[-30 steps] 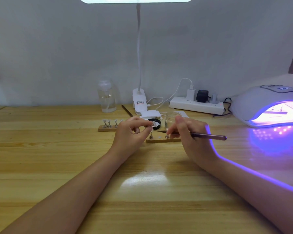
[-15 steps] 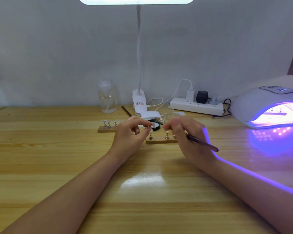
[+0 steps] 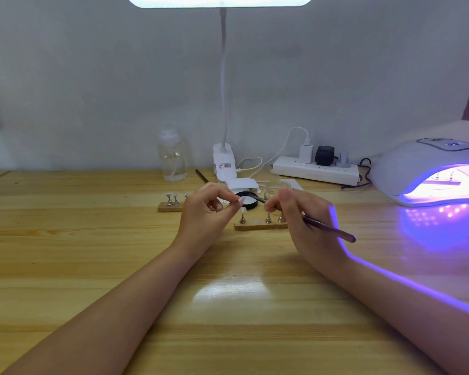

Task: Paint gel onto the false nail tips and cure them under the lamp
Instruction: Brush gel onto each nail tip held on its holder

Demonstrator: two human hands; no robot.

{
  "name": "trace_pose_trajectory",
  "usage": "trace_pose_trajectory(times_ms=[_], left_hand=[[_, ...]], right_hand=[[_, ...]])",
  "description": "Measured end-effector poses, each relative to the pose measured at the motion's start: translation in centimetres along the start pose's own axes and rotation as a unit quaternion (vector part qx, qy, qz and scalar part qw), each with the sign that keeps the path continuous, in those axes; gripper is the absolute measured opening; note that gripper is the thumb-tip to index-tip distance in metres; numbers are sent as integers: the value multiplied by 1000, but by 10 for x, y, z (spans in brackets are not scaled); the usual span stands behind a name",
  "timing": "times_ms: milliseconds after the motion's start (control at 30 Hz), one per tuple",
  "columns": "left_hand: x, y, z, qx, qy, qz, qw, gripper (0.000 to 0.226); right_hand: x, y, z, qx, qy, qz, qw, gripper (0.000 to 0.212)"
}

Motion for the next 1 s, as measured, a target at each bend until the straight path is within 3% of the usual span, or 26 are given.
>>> trace_pose_trajectory(times_ms=[267,433,667,867,1000], left_hand=[[1,3,0,-12,9,-8,1000,21],[2,1,0,-10,12,-3,1000,20],[2,1,0,-10,12,-3,1000,25],[2,1,0,-13,9,4,1000,28],[3,1,-1,-13,15,5,1000,25]], right_hand=[[10,5,-3,-7,57,11,998,48],[4,5,-1,3,23,7,1000,47],[12,3,-3,22,62,46,997,39],[8,5,0,17,38,37,998,34],[13,4,-3,24,60,54,996,40]])
Point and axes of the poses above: each hand's wrist, its own z-axis towards the middle knuckle, its own x-axis out of the palm, y = z × x, the point moved 8 cm from there along z, towards the middle knuckle, and after that the axes turned 5 degrees about -z, right-handed, at the moved point
